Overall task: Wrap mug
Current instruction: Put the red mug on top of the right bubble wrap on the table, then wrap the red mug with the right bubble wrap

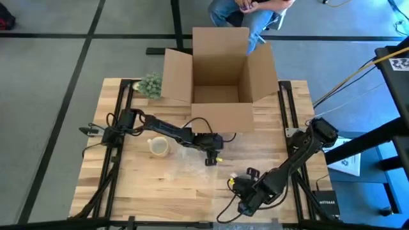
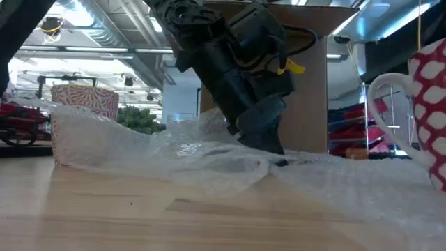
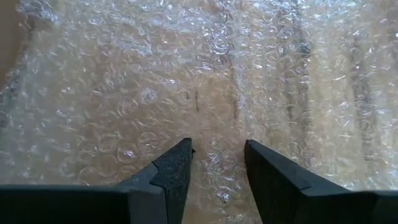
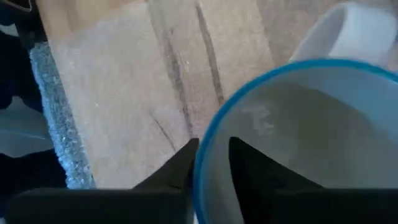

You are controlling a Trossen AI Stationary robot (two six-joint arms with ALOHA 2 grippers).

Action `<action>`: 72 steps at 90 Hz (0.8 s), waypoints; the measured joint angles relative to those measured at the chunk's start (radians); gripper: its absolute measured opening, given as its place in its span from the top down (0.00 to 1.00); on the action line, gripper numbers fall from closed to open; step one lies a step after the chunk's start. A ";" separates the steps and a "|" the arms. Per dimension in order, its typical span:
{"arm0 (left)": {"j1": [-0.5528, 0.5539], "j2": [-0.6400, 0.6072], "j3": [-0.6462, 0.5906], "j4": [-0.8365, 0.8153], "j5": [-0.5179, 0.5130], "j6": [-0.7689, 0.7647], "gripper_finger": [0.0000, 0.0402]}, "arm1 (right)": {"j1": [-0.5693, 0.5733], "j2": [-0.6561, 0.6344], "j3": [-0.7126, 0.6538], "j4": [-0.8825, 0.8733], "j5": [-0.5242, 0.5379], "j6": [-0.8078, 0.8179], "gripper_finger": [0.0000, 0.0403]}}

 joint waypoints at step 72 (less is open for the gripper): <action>-0.107 -0.243 0.000 -0.096 -0.003 0.027 0.67 | 0.196 -0.141 -0.002 0.075 0.005 0.101 0.59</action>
